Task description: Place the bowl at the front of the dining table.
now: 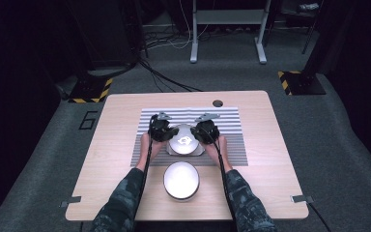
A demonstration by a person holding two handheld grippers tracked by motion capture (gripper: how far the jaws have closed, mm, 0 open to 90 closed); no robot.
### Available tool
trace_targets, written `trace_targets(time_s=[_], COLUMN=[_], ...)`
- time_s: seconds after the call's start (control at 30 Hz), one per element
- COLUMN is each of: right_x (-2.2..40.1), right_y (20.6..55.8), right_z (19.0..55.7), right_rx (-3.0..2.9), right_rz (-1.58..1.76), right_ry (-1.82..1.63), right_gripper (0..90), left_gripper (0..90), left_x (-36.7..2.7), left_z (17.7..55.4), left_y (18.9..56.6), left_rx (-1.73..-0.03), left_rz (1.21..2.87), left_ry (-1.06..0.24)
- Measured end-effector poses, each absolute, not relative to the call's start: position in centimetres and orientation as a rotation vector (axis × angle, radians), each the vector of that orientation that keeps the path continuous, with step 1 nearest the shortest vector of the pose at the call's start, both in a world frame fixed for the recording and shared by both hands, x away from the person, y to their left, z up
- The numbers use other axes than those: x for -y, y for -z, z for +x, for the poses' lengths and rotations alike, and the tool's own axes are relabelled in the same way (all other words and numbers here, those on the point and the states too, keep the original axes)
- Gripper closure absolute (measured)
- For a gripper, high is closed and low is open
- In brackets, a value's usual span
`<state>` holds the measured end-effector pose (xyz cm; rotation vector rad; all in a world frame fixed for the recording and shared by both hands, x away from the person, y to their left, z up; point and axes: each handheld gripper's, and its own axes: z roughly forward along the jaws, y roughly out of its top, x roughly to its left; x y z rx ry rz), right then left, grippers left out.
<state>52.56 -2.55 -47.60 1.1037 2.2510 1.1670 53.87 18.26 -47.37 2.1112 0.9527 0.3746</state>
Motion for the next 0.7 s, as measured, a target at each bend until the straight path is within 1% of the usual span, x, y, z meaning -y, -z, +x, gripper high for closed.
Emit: trace_targets(time_s=[0.4, 0.7], right_x=[2.38, 2.53], right_y=[48.10, 48.25], right_z=[52.97, 53.55], right_rx=[-2.254, -2.267], right_rz=[1.111, 1.145], right_ry=[-1.129, -1.124], right_gripper=[82.5, 82.6], left_gripper=[81.5, 81.6], left_x=[-17.84, -17.93], left_z=[54.14, 54.46], left_y=[47.54, 47.79], left_rx=[-0.957, -0.985], left_rz=[2.142, 2.128], left_ry=[-0.410, -0.395])
